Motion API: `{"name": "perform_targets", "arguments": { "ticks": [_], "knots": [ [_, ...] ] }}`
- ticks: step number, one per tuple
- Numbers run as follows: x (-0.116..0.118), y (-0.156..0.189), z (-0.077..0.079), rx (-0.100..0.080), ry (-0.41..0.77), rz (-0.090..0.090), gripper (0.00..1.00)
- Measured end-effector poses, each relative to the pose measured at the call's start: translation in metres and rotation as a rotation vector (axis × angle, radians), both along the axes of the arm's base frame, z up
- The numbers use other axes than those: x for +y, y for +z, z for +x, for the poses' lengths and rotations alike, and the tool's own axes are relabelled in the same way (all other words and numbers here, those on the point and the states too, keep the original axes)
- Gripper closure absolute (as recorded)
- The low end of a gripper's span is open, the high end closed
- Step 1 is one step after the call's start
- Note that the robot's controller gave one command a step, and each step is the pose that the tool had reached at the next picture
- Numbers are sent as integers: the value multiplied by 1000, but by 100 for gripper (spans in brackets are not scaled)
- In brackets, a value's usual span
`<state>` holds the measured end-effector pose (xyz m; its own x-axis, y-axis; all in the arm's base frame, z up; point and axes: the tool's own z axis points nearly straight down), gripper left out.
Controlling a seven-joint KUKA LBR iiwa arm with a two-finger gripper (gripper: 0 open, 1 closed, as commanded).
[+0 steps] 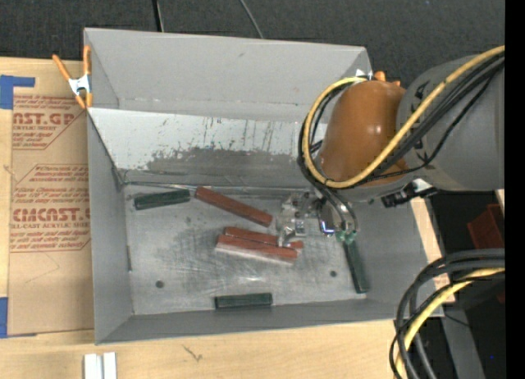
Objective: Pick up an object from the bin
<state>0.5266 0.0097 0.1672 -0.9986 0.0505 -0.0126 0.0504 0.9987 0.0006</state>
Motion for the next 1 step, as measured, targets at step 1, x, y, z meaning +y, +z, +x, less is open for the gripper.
{"name": "perform_targets", "arguments": {
  "ticks": [1],
  "knots": [
    [14, -16, -9, 11, -184, 2, 0]
  ]
}}
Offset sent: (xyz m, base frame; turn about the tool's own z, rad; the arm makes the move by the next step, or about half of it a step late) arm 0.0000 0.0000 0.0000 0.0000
